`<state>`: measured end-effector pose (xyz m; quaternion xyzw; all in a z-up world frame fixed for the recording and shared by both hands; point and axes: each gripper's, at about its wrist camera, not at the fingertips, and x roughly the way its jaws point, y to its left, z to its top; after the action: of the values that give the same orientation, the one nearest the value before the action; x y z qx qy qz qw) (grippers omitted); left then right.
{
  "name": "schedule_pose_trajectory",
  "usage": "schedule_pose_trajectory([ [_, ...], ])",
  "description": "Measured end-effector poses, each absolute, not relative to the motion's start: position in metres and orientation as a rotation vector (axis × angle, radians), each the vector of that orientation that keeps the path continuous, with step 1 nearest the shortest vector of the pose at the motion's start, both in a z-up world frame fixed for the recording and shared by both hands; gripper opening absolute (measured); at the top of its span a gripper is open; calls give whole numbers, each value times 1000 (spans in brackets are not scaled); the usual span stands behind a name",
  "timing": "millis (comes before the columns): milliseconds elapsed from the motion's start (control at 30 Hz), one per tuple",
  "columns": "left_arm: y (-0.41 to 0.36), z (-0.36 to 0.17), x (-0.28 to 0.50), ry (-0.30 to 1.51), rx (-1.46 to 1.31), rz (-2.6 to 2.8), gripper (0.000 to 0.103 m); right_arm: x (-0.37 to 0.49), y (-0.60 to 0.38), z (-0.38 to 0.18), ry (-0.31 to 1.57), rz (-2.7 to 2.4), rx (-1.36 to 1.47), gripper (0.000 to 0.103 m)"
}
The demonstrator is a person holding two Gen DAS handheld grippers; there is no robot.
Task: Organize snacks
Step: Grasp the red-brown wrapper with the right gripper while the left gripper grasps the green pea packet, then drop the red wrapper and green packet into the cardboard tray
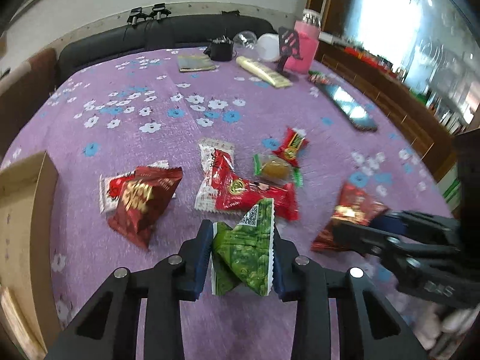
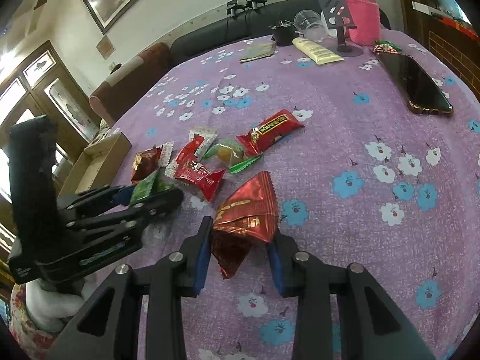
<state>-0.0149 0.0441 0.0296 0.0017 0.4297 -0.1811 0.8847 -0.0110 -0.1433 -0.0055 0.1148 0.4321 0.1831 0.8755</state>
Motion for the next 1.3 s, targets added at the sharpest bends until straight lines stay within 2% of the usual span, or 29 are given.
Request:
schedule_pose_trajectory([
  [300,93,64,-65,808,-187,-402,36,-17,-139,2,853,402,228,31],
  [367,108,69,-73,790,-217,-388,36,-18,-138,3,849,402,227,25],
  [767,244,96,-111,691,-352,-196,36,-39,-110,32,801,480,235,24],
  [1033,304,91,-91,720,-365,-87,36,-39,-22,76,806,654,134,25],
  [1300,341,70,-39,810,-414,-61,36,-20,93,64,887,765,24,25],
])
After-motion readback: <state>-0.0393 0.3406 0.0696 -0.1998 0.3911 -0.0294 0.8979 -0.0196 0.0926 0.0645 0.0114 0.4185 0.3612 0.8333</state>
